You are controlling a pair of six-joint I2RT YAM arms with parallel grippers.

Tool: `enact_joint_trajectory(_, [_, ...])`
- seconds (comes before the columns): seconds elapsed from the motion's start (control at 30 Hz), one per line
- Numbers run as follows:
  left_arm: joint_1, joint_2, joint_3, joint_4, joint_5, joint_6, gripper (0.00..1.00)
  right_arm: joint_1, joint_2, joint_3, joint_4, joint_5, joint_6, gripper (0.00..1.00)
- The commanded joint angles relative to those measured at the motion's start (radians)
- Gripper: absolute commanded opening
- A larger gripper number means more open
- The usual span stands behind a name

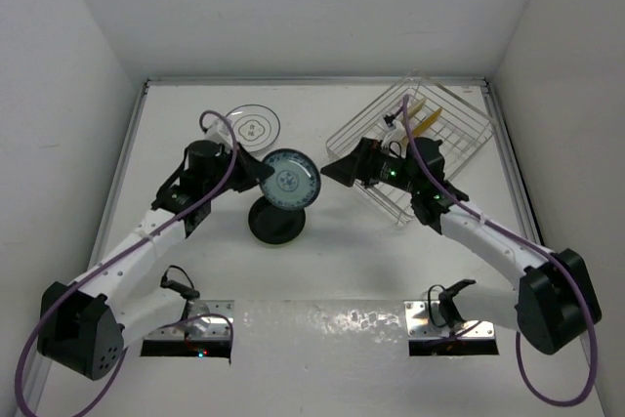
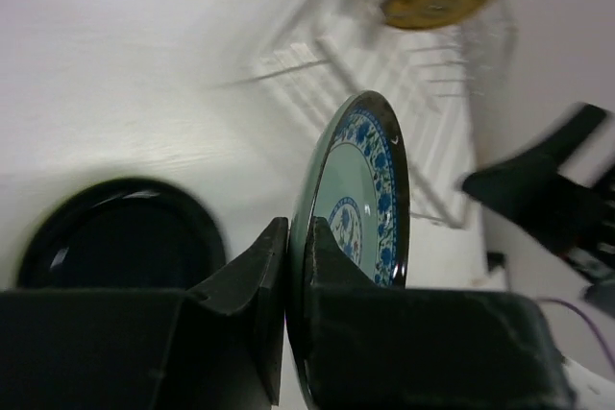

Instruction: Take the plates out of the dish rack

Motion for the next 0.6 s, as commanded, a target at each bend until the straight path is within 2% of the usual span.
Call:
enact_joint_trajectory(0.0, [-0.001, -0.074, -0.095, -0.116, -0.248, 0.003, 0.0, 0.001, -0.108, 0.022, -0.309, 0.235, -0.173, 0.99])
enact_joint_trajectory(0.07, [0.001, -0.091, -0.135, -0.115, -0.259, 0.0, 0.0, -0.001, -0.161, 0.009, -0.38, 0.351, -0.203, 0.99])
enact_joint_trajectory(0.27, [0.001, -0.074, -0.225, -0.113, -0.267, 0.004, 0.0, -0.001, -0.226, -0.012, -0.475, 0.399, -0.236, 0.99])
enact_joint_trajectory(0.3, [0.001, -0.074, -0.229, -0.116, -0.271, 0.006, 0.05, 0.001, -0.228, -0.009, -0.485, 0.41, -0.243, 0.99])
enact_joint_trajectory(0.33, [0.001, -0.074, -0.233, -0.125, -0.273, 0.007, 0.15, -0.001, -0.228, -0.006, -0.486, 0.418, -0.258, 0.99])
enact_joint_trajectory(0.37, [0.001, -0.078, -0.235, -0.131, -0.273, 0.007, 0.44, 0.001, -0.226, 0.006, -0.53, 0.442, -0.267, 0.99])
enact_joint_trajectory(0.43, [0.001, -0.089, -0.226, -0.159, -0.309, 0.007, 0.73, -0.001, -0.215, 0.044, -0.602, 0.488, -0.284, 0.99])
enact_joint_trajectory(0.47, [0.001, -0.092, -0.221, -0.171, -0.316, 0.007, 0.97, 0.001, -0.199, 0.063, -0.638, 0.519, -0.287, 0.99])
enact_joint_trajectory(0.57, [0.001, -0.103, -0.175, -0.225, -0.319, 0.032, 1.0, -0.002, -0.153, 0.169, -0.808, 0.692, -0.298, 0.99])
